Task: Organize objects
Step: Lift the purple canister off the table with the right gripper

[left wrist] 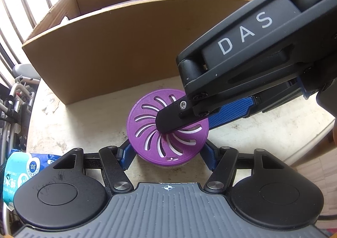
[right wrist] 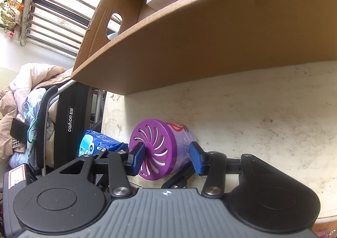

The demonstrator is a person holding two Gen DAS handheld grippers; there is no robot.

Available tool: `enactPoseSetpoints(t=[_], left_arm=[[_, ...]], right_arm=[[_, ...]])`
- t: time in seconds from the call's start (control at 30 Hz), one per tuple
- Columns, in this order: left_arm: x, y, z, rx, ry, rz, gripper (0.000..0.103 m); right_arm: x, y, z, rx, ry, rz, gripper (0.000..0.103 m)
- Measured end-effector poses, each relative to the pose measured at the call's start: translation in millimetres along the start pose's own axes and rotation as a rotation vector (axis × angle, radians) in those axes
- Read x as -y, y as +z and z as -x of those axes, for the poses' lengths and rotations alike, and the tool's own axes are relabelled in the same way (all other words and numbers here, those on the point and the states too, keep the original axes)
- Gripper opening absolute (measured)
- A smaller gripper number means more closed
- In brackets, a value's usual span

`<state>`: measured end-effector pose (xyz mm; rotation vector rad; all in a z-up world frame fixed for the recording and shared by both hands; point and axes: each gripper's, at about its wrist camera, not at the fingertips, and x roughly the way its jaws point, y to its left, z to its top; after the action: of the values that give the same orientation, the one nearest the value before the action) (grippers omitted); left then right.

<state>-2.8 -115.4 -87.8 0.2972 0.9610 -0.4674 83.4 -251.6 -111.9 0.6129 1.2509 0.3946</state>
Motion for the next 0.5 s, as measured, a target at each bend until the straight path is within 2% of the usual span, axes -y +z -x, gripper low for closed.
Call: enactPoseSetpoints(t=[0.5], left_arm=[[0, 8, 11, 0.021, 0.009, 0.019, 0.064]], right_arm=[[-11, 2, 5, 0.009, 0.003, 0.021, 0.051]])
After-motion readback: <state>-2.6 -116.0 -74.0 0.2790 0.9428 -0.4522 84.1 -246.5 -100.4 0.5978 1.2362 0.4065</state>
